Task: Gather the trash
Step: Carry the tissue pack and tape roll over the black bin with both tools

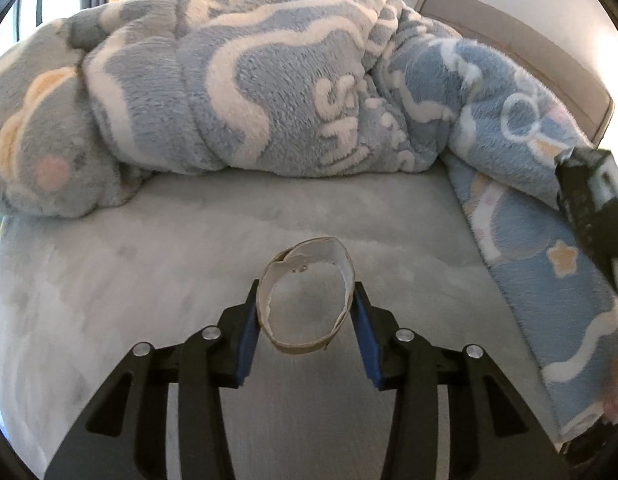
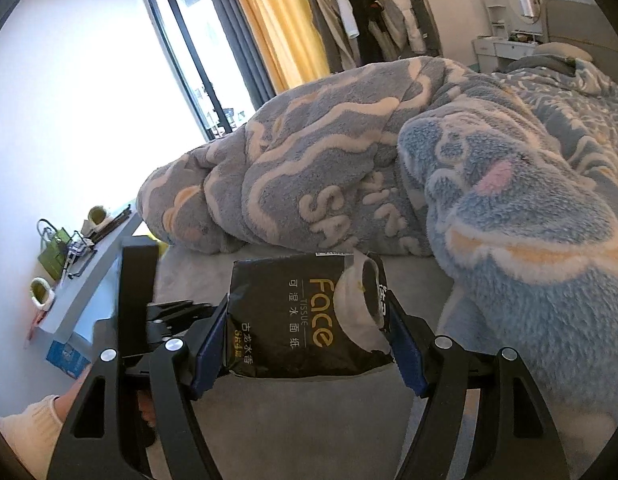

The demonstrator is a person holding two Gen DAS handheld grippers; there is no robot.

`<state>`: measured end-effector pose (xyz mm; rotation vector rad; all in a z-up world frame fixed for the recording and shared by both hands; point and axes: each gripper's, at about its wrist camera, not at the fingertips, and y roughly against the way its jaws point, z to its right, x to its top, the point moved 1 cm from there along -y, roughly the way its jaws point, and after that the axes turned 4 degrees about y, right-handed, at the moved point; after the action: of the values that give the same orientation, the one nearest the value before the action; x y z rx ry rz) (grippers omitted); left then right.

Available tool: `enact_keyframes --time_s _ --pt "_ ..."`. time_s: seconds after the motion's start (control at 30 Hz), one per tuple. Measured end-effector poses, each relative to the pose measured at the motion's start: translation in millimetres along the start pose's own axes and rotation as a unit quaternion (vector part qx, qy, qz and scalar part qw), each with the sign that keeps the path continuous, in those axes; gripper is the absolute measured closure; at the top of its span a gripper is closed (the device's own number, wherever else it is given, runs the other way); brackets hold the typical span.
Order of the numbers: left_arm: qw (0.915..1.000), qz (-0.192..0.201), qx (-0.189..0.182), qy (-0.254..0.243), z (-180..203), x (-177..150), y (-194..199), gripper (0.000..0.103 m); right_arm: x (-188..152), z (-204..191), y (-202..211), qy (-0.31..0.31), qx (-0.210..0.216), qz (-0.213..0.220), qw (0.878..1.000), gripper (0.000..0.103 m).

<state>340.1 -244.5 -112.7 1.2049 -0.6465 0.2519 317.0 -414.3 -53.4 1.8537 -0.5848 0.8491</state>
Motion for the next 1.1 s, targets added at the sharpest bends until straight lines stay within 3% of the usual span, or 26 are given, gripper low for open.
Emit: enact_keyframes --time_s 0.47,1.1 --pt "0.9989 0.040 0.026 0.004 -21 -33 82 0.057 -22 -58 21 0.027 -0.023 0.016 0.999 0.031" --pt "0.9971 0.066 0.015 0.034 -56 -84 166 0.057 -44 -143 21 0.051 -0.007 0.014 0.999 0.031"
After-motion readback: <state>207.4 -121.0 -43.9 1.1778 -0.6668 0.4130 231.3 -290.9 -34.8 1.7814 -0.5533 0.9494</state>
